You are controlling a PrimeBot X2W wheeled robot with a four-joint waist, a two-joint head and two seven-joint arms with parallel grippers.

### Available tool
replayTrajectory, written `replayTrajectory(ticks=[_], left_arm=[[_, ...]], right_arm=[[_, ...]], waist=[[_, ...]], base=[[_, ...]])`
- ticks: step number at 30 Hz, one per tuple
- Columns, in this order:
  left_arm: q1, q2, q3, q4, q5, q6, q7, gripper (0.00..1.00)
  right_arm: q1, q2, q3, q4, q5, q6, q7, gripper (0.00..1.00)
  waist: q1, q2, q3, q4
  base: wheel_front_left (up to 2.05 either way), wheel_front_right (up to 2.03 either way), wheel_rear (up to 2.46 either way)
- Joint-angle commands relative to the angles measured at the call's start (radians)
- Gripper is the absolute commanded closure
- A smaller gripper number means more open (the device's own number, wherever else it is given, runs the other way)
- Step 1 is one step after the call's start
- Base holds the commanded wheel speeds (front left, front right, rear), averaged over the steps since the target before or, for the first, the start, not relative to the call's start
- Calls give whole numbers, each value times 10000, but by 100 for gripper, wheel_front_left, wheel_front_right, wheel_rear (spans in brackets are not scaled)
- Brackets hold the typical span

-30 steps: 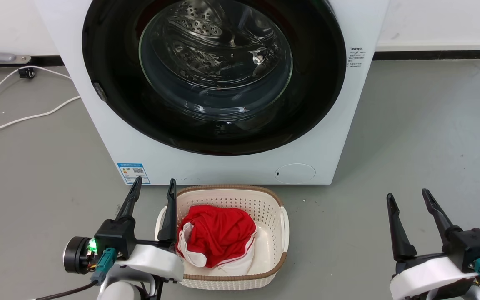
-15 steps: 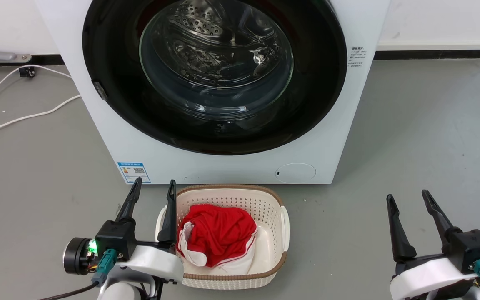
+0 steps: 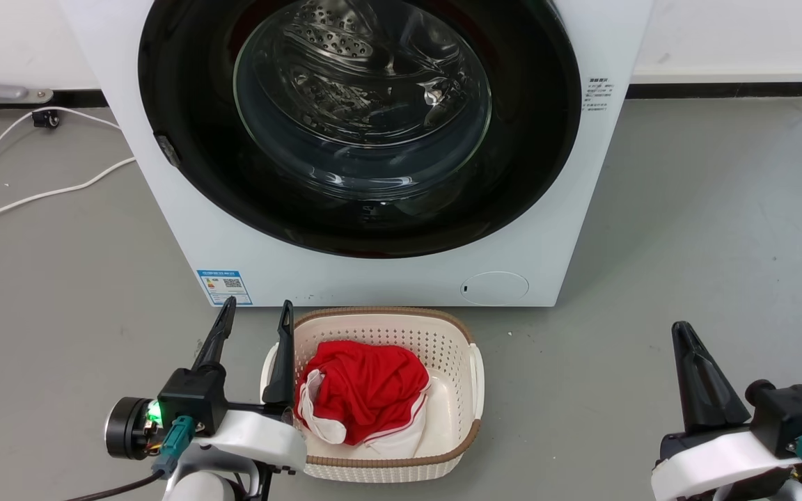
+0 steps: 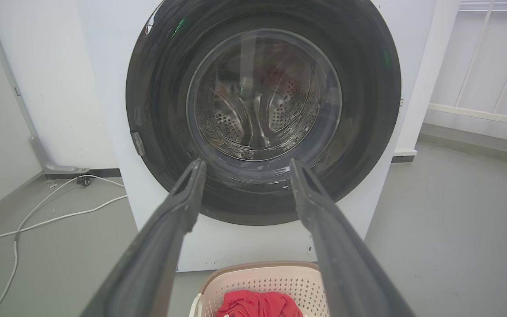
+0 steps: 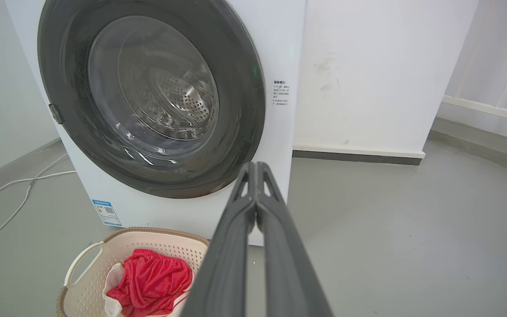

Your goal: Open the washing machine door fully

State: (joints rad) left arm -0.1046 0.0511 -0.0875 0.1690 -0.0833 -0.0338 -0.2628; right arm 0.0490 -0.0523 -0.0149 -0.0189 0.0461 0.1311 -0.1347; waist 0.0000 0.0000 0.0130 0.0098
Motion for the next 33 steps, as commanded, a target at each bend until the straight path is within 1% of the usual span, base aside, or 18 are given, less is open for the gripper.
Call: replayTrajectory(ticks=[1, 3, 5, 6, 8, 9, 11, 12, 13, 15, 16, 17, 19, 23, 26, 29, 33], left_arm=[[77, -9, 28, -12, -38, 42, -31, 0], [74, -10, 35, -30, -65, 41, -31, 0], [66, -10, 31, -35, -119, 40, -29, 0], [53, -10, 23, -41, -158, 40, -31, 0], [16, -10, -3, -57, -180, 57, -31, 0], [-3, -9, -7, -72, -203, 68, -29, 0], [-22, -10, -16, -105, -241, 71, -31, 0], [-65, -10, -41, -164, -257, 116, -29, 0], [-86, -10, -58, -194, -285, 136, -29, 0], [-141, -10, -74, -252, -325, 159, -29, 0], [-182, -9, -77, -284, -336, 167, -29, 0], [-215, -11, -71, -318, -345, 172, -29, 0], [-279, -9, -62, -376, -386, 177, -29, 0], [-495, -11, -55, -556, -424, 154, -29, 0], [-718, -10, -66, -733, -452, 122, -29, 0], [-1005, -10, -105, -943, -470, 101, -29, 0], [-1361, -10, -131, -1214, -485, 114, -29, 0]], right_arm=[[-20, 38, 14, 25, 75, -7, -80, 100], [-50, 38, -19, 61, 505, -7, -140, 100], [-88, 31, -163, 175, 1628, -7, -244, 100], [-95, 30, -223, 318, 2683, -7, -302, 100], [-171, 33, -362, 504, 3807, -5, -519, 100], [-225, 33, -404, 662, 4724, -5, -605, 100], [-325, 32, -384, 912, 6009, -5, -741, 100], [-636, 30, -263, 1237, 8318, -5, -877, 100], [-766, 30, -226, 1328, 9206, -5, -886, 100], [-1007, 28, -213, 1435, 10449, -3, -924, 100], [-1169, 28, -214, 1457, 11254, -5, -915, 100], [-1322, 30, -246, 1500, 11676, -5, -878, 100], [-1694, 27, -363, 1535, 12982, -3, -712, 100], [-2660, 27, -884, 1811, 14897, -3, -67, 100], [-3654, -155, -1491, 2177, 16102, -3, 406, 100], [-4722, -575, -1774, 2804, 16875, -3, 904, 100], [-6195, -1249, -1642, 3710, 17391, -3, 1568, 100]], waist=[[0, 0, 5, -2], [0, 0, 18, -4], [0, 0, 27, -1], [0, 0, 31, 13], [0, 0, 47, 35], [0, 0, 60, 37], [0, 0, 90, 30], [0, 0, 163, 9], [0, 0, 200, 3], [0, 0, 303, -8], [0, 0, 366, -10], [0, 0, 433, -15], [0, 0, 602, -13], [0, 0, 1057, 2], [0, 0, 1480, 77], [0, 0, 1971, 193], [0, 0, 2620, 334]], base=[[0, 0, 0], [0, 0, 0], [0, 0, 0], [0, 0, 0], [0, 0, 0], [0, 0, 0], [0, 0, 0], [0, 0, 0], [0, 0, 0], [0, 0, 0], [0, 0, 0], [0, 0, 0], [0, 0, 0], [0, 0, 0], [0, 0, 0], [0, 0, 0], [0, 0, 0]])
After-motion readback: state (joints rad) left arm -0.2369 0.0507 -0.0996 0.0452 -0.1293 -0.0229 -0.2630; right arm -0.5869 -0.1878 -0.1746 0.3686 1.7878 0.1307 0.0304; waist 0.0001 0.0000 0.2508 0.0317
